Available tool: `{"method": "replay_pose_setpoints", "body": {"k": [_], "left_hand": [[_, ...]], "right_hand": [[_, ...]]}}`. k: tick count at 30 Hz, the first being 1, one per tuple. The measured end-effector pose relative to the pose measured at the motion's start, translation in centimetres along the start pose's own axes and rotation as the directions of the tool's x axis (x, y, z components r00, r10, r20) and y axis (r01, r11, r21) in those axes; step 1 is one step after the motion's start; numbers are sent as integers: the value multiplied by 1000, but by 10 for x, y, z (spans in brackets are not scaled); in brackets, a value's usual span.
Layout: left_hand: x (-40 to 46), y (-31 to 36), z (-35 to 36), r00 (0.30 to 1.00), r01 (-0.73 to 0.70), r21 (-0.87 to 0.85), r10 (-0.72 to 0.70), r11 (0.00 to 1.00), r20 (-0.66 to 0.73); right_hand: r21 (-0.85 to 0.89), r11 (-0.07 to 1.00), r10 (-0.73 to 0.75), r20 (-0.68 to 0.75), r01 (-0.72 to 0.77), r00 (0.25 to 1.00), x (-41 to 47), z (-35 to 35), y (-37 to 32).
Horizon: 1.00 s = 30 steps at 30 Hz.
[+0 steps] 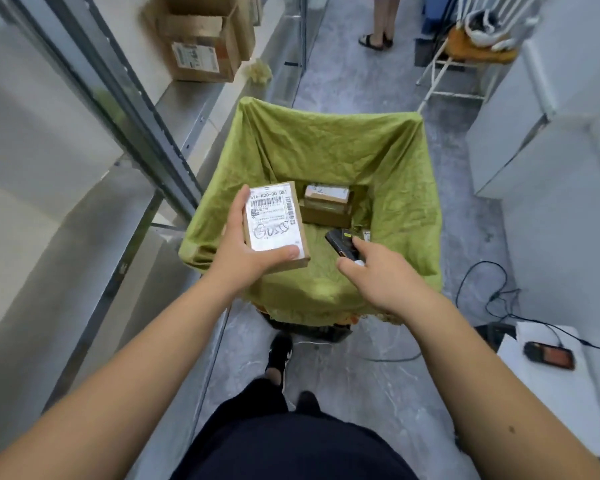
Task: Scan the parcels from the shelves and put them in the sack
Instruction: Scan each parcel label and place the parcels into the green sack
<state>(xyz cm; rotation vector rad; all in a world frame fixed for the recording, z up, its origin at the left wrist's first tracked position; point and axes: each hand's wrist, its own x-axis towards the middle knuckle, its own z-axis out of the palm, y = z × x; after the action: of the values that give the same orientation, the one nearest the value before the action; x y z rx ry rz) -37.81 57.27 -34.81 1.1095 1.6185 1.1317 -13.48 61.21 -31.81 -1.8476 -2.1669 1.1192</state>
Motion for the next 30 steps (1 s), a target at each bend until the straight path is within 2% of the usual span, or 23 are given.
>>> {"method": "replay_pose_setpoints", "body": {"k": [7, 16, 24, 30], "left_hand": [[95, -38, 27, 976, 161, 34, -164, 986, 146], [189, -135, 48, 848, 446, 145, -469, 883, 247], [209, -196, 66, 768, 557, 227, -599, 799, 226], [215, -226, 61, 748, 604, 244, -645, 758, 153]], "right_hand": [[57, 983, 173, 0, -173, 985, 52, -3, 0], [40, 913, 401, 85, -406, 912, 138, 15, -10], [49, 874, 459, 242, -483, 855, 201, 39, -6], [5, 903, 400, 357, -430, 844, 241, 61, 6]]}}
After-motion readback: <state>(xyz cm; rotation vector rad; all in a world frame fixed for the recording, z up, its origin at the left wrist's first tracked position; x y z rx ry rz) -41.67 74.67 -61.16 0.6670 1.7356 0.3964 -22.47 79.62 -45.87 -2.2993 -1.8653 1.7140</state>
